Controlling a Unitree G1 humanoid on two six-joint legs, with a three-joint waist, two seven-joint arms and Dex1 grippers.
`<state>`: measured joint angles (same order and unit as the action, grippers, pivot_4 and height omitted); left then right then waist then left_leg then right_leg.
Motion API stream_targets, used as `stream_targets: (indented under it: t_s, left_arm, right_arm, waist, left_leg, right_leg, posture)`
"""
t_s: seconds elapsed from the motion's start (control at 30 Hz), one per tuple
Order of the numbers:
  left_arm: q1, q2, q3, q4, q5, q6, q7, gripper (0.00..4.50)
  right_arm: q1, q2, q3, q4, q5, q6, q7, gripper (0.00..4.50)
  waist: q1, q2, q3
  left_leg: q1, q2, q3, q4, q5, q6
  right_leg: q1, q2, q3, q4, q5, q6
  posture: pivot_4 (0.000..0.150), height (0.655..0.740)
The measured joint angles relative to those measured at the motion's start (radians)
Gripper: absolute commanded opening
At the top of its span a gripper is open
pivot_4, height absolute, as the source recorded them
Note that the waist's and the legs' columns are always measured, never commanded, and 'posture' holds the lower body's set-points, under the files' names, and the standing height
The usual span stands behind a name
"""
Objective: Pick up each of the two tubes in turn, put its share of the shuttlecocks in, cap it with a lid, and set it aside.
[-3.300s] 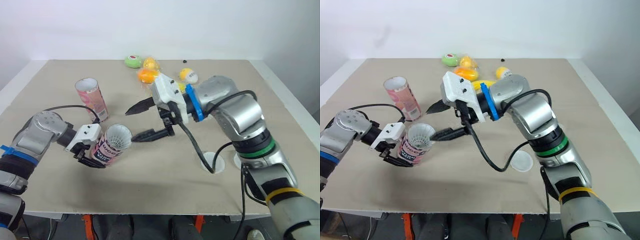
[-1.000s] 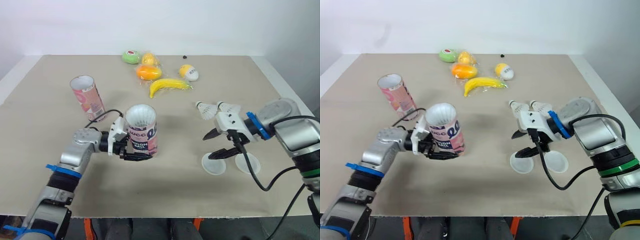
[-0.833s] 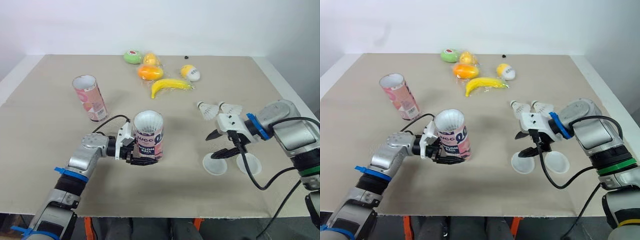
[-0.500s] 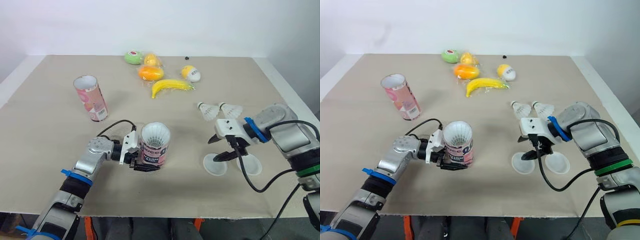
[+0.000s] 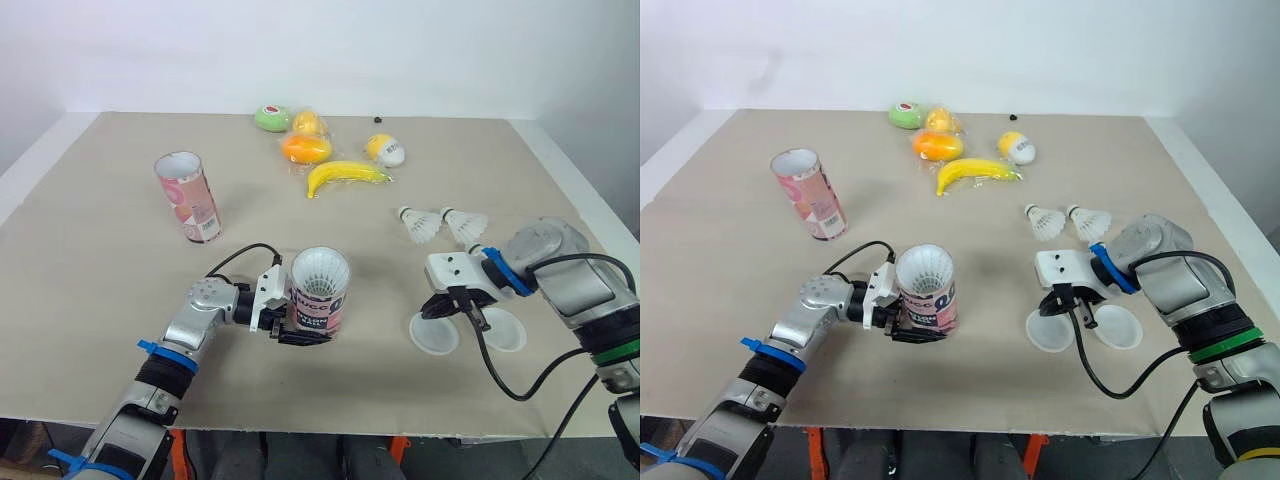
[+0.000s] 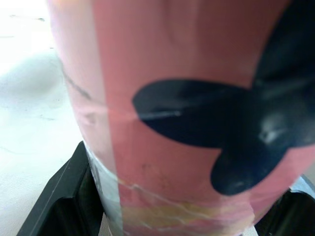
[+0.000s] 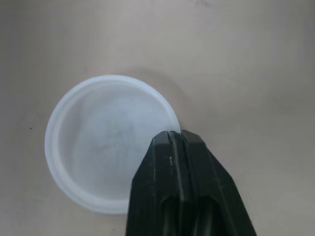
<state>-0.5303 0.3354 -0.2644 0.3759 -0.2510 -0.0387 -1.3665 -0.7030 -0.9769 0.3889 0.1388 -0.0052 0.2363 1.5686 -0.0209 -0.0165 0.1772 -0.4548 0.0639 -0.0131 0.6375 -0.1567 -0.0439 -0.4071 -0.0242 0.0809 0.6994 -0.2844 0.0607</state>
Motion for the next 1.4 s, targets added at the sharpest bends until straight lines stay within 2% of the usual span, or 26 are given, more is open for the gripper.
stream_targets:
  t_s: [0.13,0.27,0.37,0.47,0.6,0.77,1.03,1.4]
  left_arm:
    - [-0.025,-0.004,-0.005,0.045,0.005,-0.032,-0.02,3.35]
    - [-0.043,-0.013,-0.007,0.08,0.005,-0.045,-0.037,3.35]
    - [-0.053,-0.013,-0.01,0.097,0.006,-0.05,-0.051,3.35]
    - [-0.067,-0.012,-0.012,0.117,0.007,-0.052,-0.067,3.35]
    - [-0.09,-0.011,-0.02,0.14,0.01,-0.045,-0.092,3.35]
    - [-0.12,-0.005,-0.038,0.147,0.019,-0.02,-0.121,3.35]
    - [-0.132,0.003,-0.046,0.146,0.035,-0.018,-0.136,3.35]
    - [-0.131,0.006,-0.046,0.147,0.035,-0.018,-0.134,3.35]
  right_arm:
    - [-0.001,0.018,-0.043,-0.059,0.073,0.096,-0.001,0.02]
    - [-0.056,0.025,-0.119,-0.163,0.224,0.23,0.004,0.02]
    - [-0.162,0.022,-0.169,-0.221,0.311,0.296,0.005,0.02]
    - [-0.335,0.039,-0.152,-0.245,0.361,0.323,0.006,0.02]
    - [-0.49,0.129,-0.065,-0.235,0.362,0.292,0.007,0.02]
    - [-0.556,0.233,0.076,-0.13,0.313,0.21,0.008,0.02]
    - [-0.604,0.272,0.155,-0.075,0.295,0.116,0.008,0.02]
    - [-0.614,0.305,0.162,-0.074,0.305,0.096,0.008,0.02]
  waist:
    - [-0.001,0.001,0.0]
    - [-0.001,0.001,-0.001]
    - [-0.001,0.002,-0.001]
    - [-0.002,0.003,-0.002]
    - [-0.003,0.003,-0.004]
    - [-0.001,0.003,-0.004]
    - [-0.001,0.003,-0.004]
    - [-0.002,0.003,-0.004]
  left_leg:
    - [0.001,0.0,0.0,0.0,0.0,0.0]
    - [0.001,0.0,0.0,0.0,0.0,0.0]
    - [0.002,0.0,-0.001,0.0,0.0,0.0]
    - [0.002,0.0,-0.001,-0.001,0.0,0.0]
    - [0.003,0.001,-0.001,-0.001,0.0,0.0]
    - [0.001,0.0,-0.001,-0.001,0.0,0.0]
    - [0.001,0.001,-0.004,-0.003,0.0,0.0]
    - [0.001,0.001,-0.005,-0.002,0.0,0.0]
  right_leg:
    - [0.001,0.0,0.0,0.0,0.0,0.0]
    - [0.001,0.0,0.0,0.0,0.001,0.001]
    - [0.001,0.0,0.0,0.0,0.0,0.001]
    - [0.001,0.0,0.0,0.0,0.0,0.002]
    - [0.001,0.001,-0.001,0.0,-0.002,0.002]
    - [0.0,0.0,-0.001,0.0,0.0,-0.001]
    - [0.0,0.001,-0.004,0.001,-0.002,-0.004]
    - [0.001,0.001,-0.004,0.001,-0.002,-0.004]
  posture:
    - [0.15,0.6917]
    - [0.15,0.6917]
    - [0.15,0.6917]
    - [0.15,0.6917]
    - [0.15,0.6917]
    - [0.15,0.6917]
    - [0.15,0.6917]
    - [0.15,0.6917]
